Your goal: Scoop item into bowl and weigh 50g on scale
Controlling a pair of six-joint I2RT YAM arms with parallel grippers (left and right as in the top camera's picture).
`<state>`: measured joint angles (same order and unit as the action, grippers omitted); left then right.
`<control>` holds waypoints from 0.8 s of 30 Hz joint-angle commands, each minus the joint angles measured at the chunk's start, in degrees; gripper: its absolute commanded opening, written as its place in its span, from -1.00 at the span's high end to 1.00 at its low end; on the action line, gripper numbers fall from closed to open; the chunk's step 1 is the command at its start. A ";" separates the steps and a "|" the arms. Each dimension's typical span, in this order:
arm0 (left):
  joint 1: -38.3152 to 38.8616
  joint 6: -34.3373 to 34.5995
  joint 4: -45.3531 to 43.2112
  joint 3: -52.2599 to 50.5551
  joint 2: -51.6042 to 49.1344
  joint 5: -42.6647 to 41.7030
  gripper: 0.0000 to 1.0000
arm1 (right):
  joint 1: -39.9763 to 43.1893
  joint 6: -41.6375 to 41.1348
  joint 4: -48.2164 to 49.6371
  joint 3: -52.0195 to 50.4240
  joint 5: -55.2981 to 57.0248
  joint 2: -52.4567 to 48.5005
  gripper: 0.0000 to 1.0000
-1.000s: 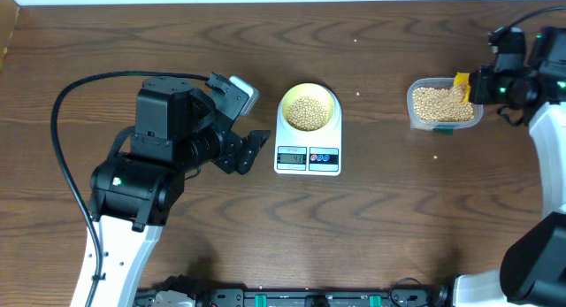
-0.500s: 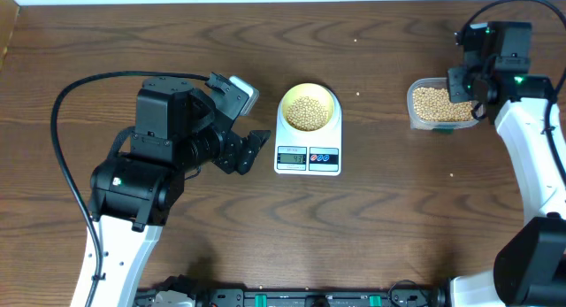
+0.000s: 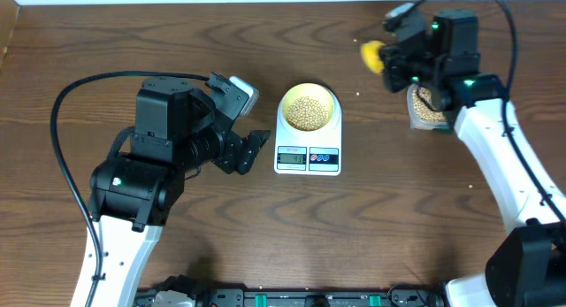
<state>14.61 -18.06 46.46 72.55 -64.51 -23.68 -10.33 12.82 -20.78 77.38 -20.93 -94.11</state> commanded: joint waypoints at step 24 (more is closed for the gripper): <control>-0.35 -0.50 0.09 -0.22 0.00 -0.31 -0.68 | -13.46 1.20 0.55 0.07 -5.99 -5.60 0.98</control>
<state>14.61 -18.06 46.46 72.55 -64.51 -23.68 -23.46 13.08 -19.99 77.38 -26.20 -97.73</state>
